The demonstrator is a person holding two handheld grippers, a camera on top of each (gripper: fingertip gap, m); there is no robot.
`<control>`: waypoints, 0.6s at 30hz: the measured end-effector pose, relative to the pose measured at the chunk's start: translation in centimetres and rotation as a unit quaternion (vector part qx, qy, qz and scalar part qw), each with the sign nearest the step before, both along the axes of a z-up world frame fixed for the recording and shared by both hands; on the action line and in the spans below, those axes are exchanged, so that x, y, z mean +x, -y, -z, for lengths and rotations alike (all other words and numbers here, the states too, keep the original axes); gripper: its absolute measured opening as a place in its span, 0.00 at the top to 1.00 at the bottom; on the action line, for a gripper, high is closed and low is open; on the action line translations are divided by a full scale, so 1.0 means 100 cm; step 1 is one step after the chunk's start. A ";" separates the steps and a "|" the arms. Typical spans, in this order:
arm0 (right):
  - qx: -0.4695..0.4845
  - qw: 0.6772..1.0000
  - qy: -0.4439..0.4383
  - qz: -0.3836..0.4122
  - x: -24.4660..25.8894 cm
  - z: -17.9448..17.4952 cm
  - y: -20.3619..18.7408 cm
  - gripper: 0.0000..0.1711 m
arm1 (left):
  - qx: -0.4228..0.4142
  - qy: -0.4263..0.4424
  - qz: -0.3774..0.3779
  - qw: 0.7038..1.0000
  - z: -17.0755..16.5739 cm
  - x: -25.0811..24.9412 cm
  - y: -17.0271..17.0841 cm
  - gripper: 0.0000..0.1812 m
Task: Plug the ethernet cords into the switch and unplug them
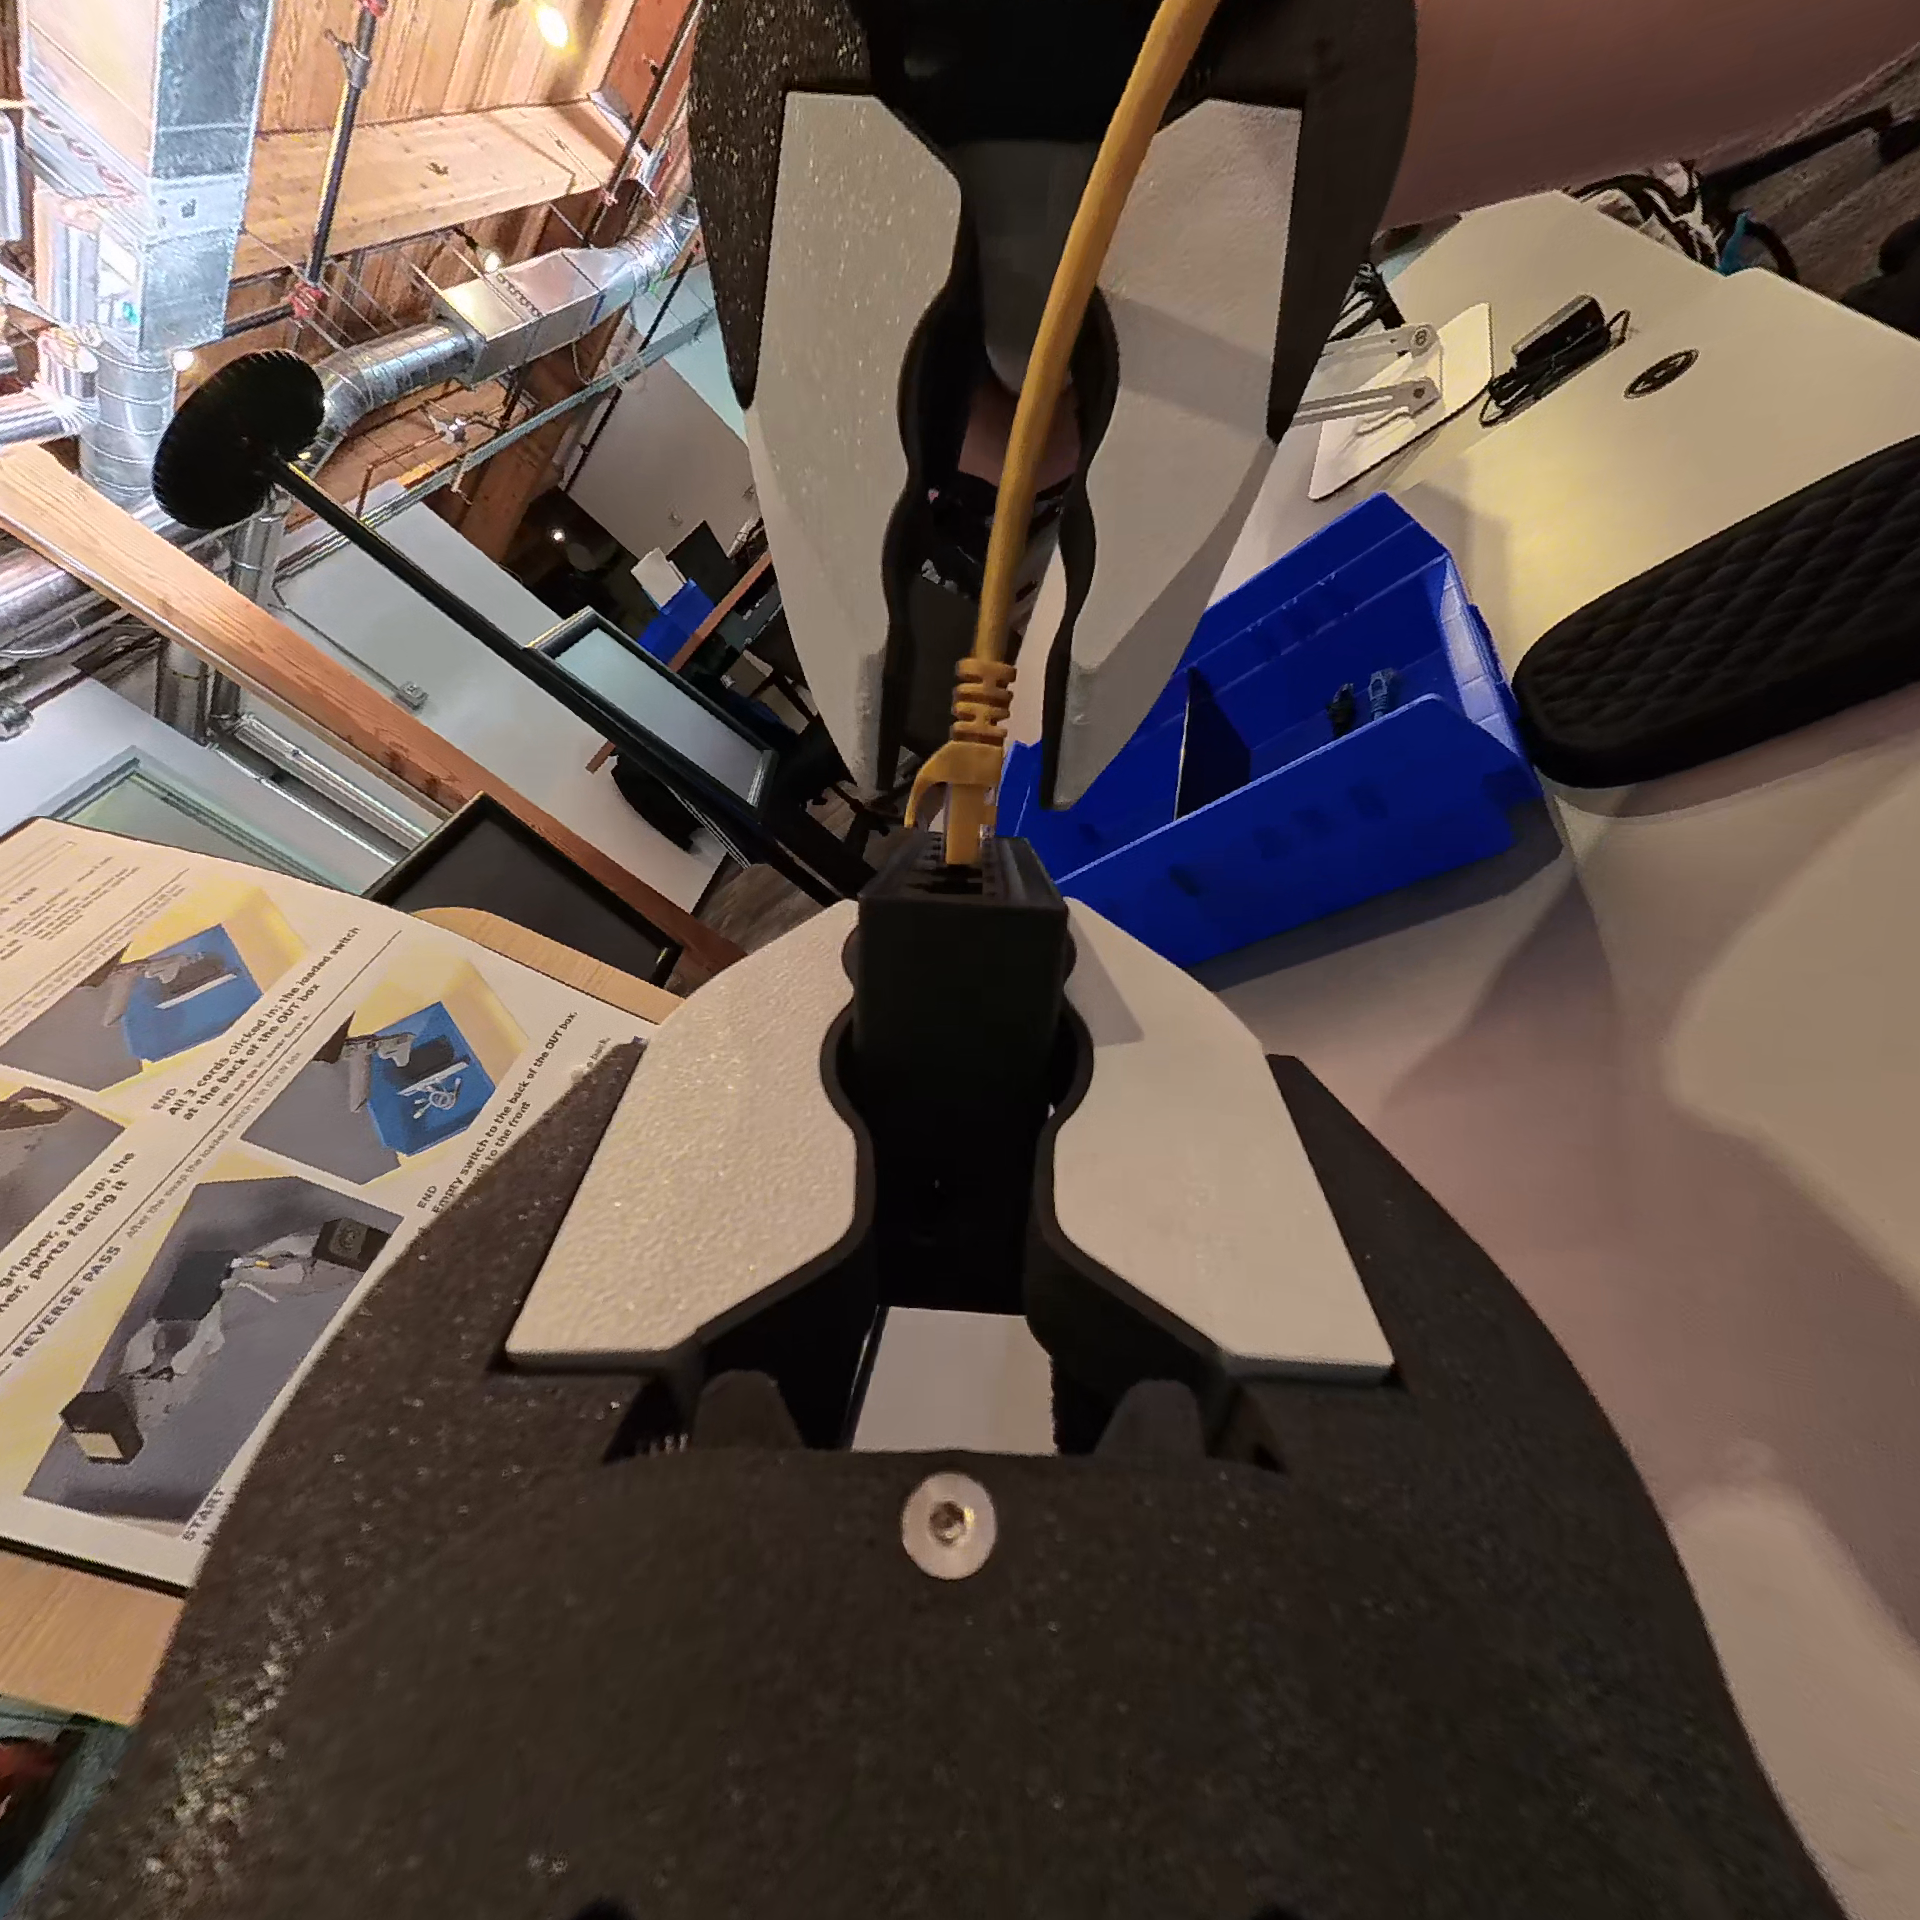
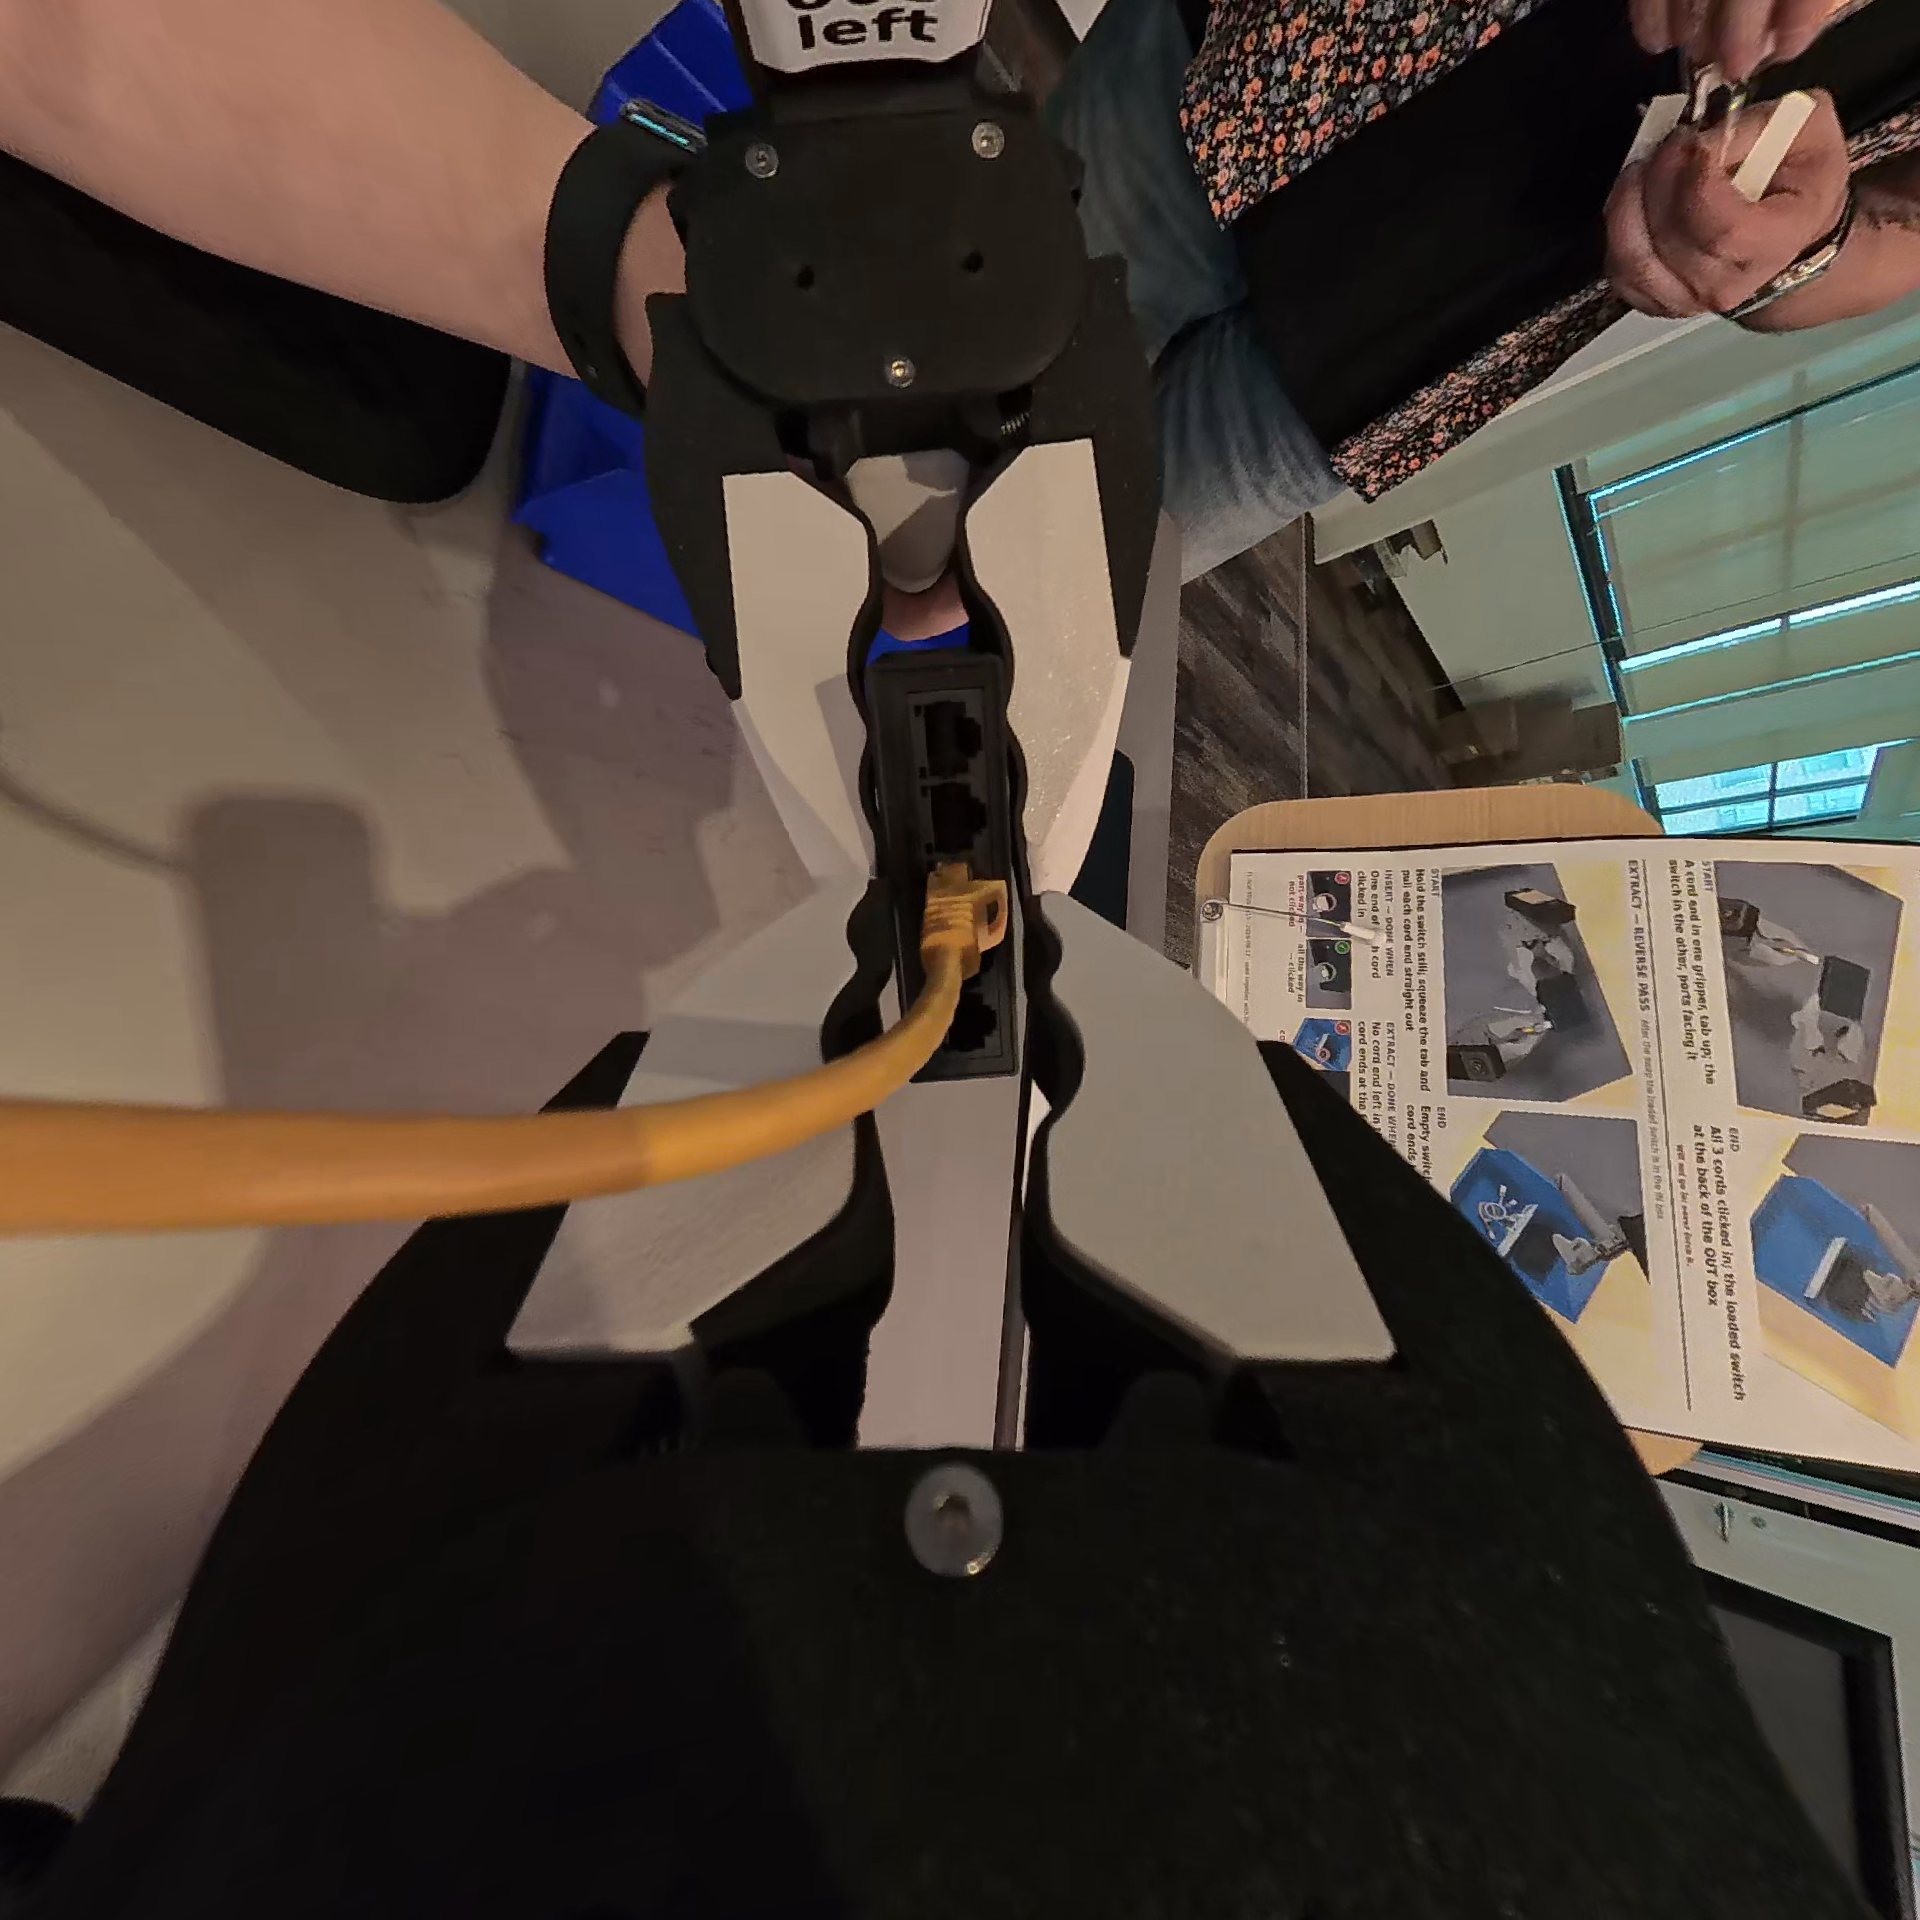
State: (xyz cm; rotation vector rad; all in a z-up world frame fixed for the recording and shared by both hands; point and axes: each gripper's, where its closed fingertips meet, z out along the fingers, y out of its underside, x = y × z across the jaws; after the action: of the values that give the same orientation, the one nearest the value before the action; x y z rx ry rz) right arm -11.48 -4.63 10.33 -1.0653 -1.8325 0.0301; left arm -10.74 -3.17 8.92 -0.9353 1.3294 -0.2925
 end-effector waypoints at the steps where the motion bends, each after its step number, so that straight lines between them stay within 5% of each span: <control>1: 0.002 1.000 -0.001 0.000 0.000 -0.001 0.000 0.87 | 0.001 0.000 0.000 1.000 -0.001 0.000 0.000 0.84; 18: -0.001 1.000 0.006 -0.007 -0.003 -0.005 0.006 0.87 | 0.004 -0.004 0.000 1.000 -0.002 -0.002 0.003 0.84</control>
State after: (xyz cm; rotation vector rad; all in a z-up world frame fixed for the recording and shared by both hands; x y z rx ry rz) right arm -11.81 -5.20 10.80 -1.0565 -1.8512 0.0331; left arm -10.91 -3.46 9.16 -0.9296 1.3374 -0.2840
